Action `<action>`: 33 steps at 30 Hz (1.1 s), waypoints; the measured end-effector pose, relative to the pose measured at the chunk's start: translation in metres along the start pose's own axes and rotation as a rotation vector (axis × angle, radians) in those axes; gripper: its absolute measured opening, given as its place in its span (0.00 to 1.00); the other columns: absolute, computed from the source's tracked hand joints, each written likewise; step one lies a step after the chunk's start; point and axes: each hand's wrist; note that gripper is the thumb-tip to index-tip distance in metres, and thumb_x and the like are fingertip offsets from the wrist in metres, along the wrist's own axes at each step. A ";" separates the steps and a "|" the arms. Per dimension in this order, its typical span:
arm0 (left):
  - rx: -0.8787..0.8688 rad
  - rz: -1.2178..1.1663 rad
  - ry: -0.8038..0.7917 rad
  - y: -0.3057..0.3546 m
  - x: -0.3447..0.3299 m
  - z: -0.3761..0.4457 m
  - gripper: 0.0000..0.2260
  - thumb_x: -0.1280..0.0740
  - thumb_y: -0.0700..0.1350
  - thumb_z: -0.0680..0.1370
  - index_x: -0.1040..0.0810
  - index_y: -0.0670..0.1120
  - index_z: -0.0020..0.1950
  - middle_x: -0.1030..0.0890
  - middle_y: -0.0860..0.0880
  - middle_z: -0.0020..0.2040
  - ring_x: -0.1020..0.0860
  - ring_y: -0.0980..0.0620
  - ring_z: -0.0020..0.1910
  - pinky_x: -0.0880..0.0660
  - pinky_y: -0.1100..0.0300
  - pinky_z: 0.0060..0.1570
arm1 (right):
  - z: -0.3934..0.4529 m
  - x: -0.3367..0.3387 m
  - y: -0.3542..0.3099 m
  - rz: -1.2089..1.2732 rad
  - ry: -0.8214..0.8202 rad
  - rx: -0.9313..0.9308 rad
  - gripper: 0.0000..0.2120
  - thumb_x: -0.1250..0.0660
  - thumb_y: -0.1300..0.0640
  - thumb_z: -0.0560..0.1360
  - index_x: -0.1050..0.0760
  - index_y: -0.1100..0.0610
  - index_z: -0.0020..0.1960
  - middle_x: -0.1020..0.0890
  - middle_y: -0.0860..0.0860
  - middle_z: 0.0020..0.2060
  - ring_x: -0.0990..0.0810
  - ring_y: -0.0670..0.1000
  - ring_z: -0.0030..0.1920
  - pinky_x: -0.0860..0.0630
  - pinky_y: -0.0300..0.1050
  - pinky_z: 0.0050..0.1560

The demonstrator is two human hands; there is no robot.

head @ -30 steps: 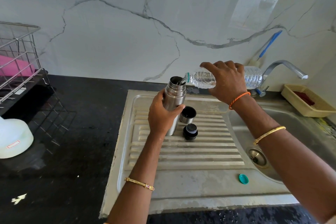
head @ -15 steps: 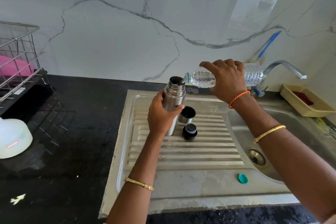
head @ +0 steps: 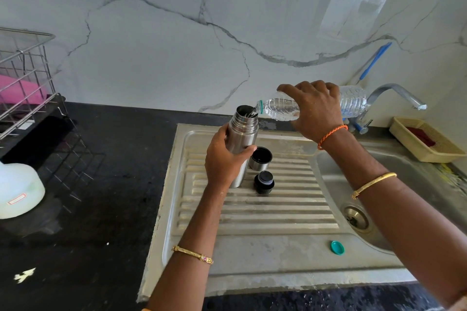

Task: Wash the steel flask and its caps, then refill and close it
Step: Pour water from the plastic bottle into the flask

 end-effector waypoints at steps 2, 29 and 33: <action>0.003 0.006 -0.002 0.000 0.000 0.000 0.30 0.21 0.52 0.65 0.25 0.52 0.64 0.19 0.54 0.56 0.22 0.56 0.52 0.22 0.56 0.50 | 0.000 -0.001 0.000 0.001 0.004 0.000 0.32 0.30 0.62 0.69 0.34 0.45 0.70 0.23 0.54 0.60 0.29 0.60 0.62 0.40 0.58 0.65; 0.003 0.017 -0.009 -0.003 0.000 0.000 0.30 0.21 0.53 0.65 0.26 0.51 0.65 0.19 0.55 0.57 0.22 0.56 0.53 0.22 0.56 0.51 | 0.000 0.001 -0.001 -0.023 0.011 0.003 0.31 0.30 0.61 0.70 0.34 0.45 0.70 0.23 0.54 0.61 0.29 0.60 0.62 0.41 0.58 0.65; 0.005 0.013 -0.007 -0.003 0.000 -0.001 0.29 0.21 0.53 0.65 0.25 0.52 0.64 0.20 0.56 0.56 0.22 0.58 0.53 0.23 0.58 0.50 | 0.000 0.000 -0.001 -0.023 0.012 0.006 0.31 0.31 0.62 0.69 0.34 0.45 0.69 0.23 0.54 0.60 0.29 0.60 0.62 0.41 0.58 0.65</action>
Point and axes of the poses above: each hand's wrist, its own z-axis towards the middle knuckle, its own x-axis out of the back of the hand, y = z × x
